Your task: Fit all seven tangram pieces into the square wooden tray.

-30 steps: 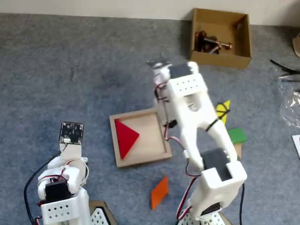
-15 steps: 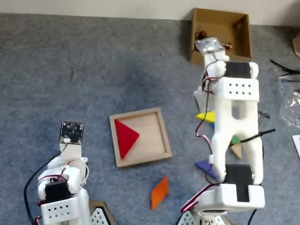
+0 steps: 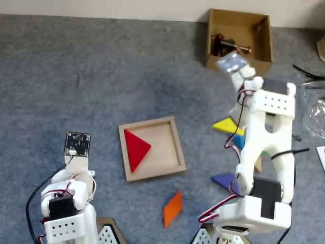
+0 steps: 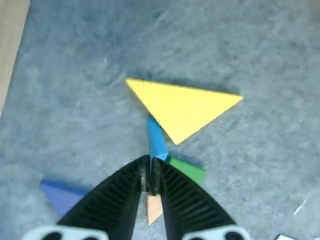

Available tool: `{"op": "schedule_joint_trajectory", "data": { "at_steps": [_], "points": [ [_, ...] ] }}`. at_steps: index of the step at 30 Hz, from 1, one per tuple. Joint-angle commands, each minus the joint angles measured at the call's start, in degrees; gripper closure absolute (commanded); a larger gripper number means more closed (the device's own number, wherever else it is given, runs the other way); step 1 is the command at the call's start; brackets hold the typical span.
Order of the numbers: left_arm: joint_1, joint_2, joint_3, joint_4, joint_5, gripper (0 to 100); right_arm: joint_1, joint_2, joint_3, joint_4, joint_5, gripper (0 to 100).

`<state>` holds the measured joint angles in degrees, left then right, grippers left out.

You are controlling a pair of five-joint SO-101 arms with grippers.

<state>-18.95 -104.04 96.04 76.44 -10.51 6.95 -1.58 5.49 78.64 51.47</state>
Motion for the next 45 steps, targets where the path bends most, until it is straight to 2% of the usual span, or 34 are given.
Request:
{"op": "schedule_joint_trajectory", "data": {
  "at_steps": [1, 5, 9, 19, 25, 35, 45],
  "points": [
    [-1.0, -0.3, 1.1, 0.1, 0.3, 99, 0.6, -1.5, 0.9, -1.1, 5.2, 98.5],
    [-1.0, -0.3, 1.1, 0.1, 0.3, 99, 0.6, -1.8, 6.4, -0.9, 13.6, 97.5],
    [-1.0, -0.3, 1.1, 0.1, 0.3, 99, 0.8, -1.9, 10.2, -1.4, 23.0, 90.9],
    [-1.0, -0.3, 1.1, 0.1, 0.3, 99, 4.0, -1.5, 10.4, -1.5, 34.9, 86.5],
    [-1.0, -0.3, 1.1, 0.1, 0.3, 99, 4.0, -1.5, 10.7, -7.7, 35.3, 82.0],
    [-1.0, -0.3, 1.1, 0.1, 0.3, 99, 5.9, 4.4, 11.1, -18.2, 35.5, 81.7],
    [-1.0, -0.3, 1.1, 0.1, 0.3, 99, 9.4, 10.9, 11.0, -19.5, 35.3, 82.1]
  ]
}}
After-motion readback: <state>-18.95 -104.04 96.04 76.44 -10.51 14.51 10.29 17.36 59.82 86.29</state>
